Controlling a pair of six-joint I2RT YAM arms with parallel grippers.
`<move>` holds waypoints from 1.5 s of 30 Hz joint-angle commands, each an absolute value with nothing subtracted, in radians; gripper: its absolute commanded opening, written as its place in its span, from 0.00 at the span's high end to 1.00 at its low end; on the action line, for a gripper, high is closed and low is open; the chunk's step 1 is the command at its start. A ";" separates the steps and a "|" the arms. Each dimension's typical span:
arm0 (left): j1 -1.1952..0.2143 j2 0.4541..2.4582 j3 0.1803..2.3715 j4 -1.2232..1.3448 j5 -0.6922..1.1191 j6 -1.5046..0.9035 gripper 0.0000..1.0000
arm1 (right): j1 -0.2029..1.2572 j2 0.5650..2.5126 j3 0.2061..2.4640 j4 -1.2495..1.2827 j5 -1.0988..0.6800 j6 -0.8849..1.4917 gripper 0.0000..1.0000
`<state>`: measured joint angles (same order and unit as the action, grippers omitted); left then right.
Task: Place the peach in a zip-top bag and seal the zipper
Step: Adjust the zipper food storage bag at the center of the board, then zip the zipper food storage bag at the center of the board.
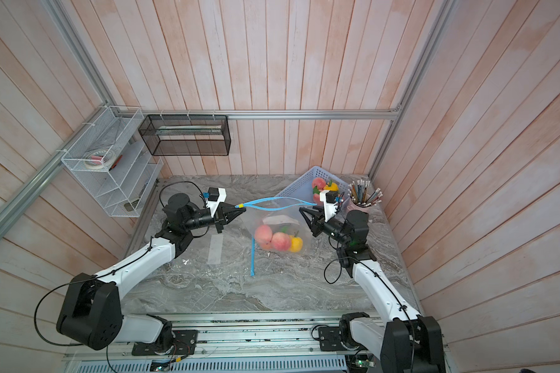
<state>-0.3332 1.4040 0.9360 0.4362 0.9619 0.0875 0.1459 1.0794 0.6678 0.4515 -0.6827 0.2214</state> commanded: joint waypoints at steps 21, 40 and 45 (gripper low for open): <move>-0.372 1.395 1.182 -0.047 0.905 0.480 1.00 | 0.422 1.326 1.289 -0.161 -0.655 -0.367 0.32; -0.407 1.397 1.203 -0.063 0.837 0.543 1.00 | 0.530 1.539 1.585 -0.367 -0.819 -0.576 0.39; -0.408 1.395 1.202 -0.057 0.839 0.541 1.00 | 0.542 1.552 1.607 -0.390 -0.812 -0.582 0.34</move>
<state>-0.4023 1.3987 1.1881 -0.0666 0.8536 0.5312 0.5297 1.5356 1.5703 -0.3500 -0.7872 -0.5785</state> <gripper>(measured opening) 0.050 0.655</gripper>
